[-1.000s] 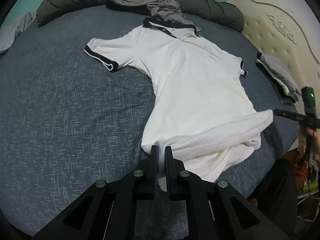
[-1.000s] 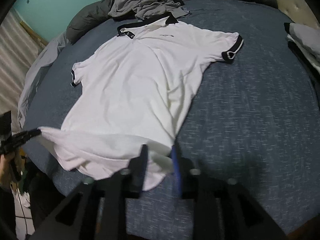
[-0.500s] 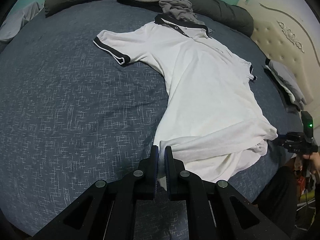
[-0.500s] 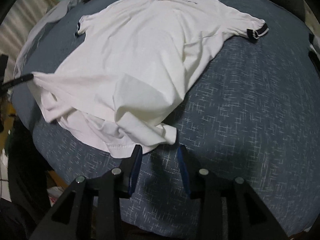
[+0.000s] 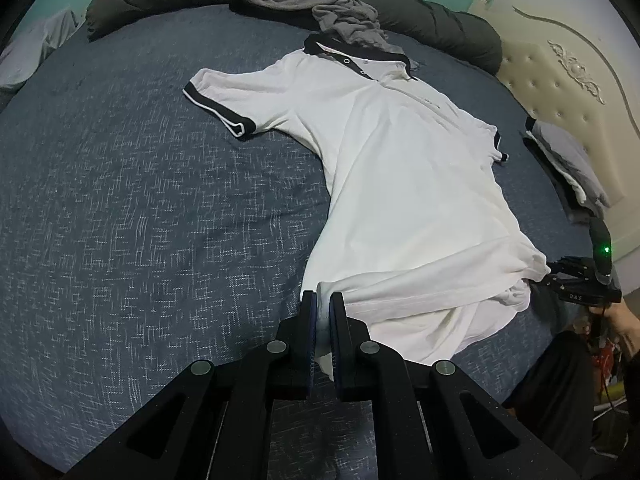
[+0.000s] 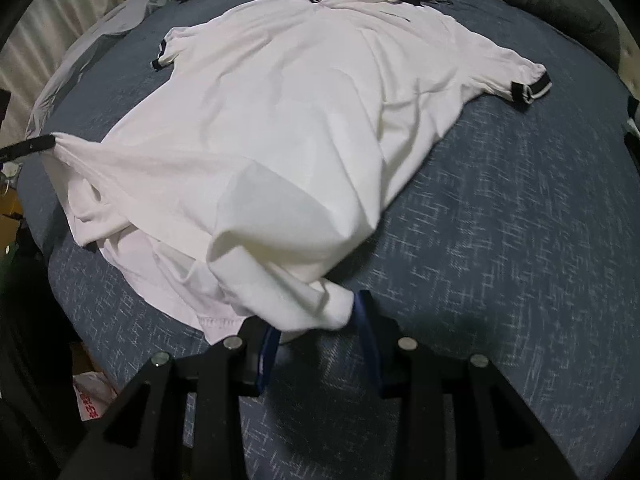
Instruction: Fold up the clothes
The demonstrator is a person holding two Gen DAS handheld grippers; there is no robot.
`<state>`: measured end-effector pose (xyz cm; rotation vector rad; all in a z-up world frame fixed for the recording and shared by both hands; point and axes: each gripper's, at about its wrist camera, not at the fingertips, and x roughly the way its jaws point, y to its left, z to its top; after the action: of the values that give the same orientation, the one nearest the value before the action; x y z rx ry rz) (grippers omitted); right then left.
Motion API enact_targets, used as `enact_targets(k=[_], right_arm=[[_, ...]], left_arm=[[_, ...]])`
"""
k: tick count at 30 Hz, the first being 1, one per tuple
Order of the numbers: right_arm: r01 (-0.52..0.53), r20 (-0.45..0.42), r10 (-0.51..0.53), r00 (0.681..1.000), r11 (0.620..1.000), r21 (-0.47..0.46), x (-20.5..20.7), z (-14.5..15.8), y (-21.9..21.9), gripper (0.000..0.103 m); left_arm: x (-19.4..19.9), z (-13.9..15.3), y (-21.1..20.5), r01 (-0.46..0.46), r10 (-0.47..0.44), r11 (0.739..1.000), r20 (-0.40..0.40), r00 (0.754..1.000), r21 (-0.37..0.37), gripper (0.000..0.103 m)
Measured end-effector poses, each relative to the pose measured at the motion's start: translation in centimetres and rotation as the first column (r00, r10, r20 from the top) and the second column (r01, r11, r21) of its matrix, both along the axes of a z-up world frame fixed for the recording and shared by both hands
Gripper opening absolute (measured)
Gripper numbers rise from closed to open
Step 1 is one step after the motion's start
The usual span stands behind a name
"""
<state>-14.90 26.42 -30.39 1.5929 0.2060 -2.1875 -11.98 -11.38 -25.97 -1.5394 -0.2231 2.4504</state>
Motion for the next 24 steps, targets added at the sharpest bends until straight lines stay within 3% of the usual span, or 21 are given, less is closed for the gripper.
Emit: enact_targets(k=[2,5,19,24], right_arm=[[-0.008,-0.005,0.008,1.000,1.000,-0.009,0.1,0.1,-0.1,0.012],[-0.001,-0.032,0.000,0.999,1.000,-0.031,0.3,0.9,0.2,0.005],[0.092,-0.167,-0.097,0.981,0.995,-0.039,1.9,8.7,7.5,0.004],[0.125,-0.185,-0.129,0.974,0.992,-0.031,3.0,9.9,9.8,0.004]], left_arm=[[0.0,0.2,0.1,0.002,-0.002,1.000,-0.003,1.000,0.001,0.007],[0.1,0.4,0.3,0.008,-0.008,1.000,-0.008,1.000,0.000,0.007],[0.4,0.8,1.9,0.059,-0.059,0.998,-0.015,0.998,0.031,0.007],[1.0,1.1,4.1,0.119,-0.119,0.991,-0.011,0.993,0.055,0.008]])
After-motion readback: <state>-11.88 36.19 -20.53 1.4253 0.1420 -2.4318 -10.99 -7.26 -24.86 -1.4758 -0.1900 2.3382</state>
